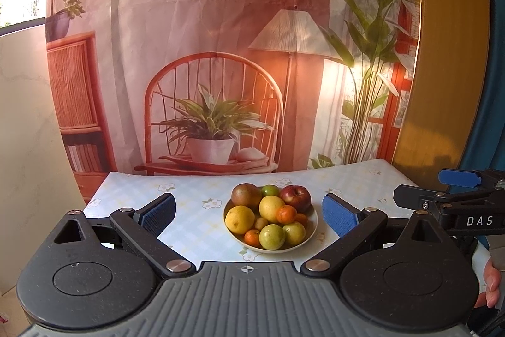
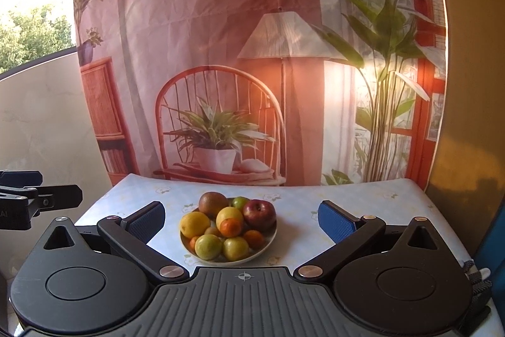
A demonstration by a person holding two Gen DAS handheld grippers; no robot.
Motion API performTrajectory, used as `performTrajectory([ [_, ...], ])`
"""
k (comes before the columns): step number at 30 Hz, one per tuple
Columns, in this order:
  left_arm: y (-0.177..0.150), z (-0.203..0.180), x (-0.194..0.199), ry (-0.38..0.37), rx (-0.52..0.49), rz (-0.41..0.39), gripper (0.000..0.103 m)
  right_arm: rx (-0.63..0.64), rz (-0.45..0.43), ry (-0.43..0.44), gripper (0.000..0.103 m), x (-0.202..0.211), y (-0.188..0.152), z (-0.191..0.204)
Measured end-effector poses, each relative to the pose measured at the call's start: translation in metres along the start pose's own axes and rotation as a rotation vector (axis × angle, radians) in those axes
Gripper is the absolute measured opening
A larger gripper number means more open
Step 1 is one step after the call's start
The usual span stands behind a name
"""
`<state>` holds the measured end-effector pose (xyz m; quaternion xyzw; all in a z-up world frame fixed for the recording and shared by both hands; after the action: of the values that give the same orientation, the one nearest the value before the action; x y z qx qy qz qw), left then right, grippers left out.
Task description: Organize fruits
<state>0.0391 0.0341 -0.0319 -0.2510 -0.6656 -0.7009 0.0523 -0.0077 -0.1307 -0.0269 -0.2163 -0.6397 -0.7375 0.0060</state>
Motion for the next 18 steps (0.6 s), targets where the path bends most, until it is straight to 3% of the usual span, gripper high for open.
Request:
performTrajectory([
  [18,0.0017,-0.0045,0.0034,0.001,-0.017,-0.015,0.100,-0.019,-0.006,-0.009,0.103,0.0004,-0.0011,-0.0081],
])
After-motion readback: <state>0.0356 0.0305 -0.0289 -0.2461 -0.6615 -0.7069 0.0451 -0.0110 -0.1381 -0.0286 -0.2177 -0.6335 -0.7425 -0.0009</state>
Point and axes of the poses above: each gripper's, at about its wrist camera, not at the fingertips, and x roughly against the way its jaws point, z to its left, y to its top, the point moved 6 cm from there along -x, roughly the way its jaws point
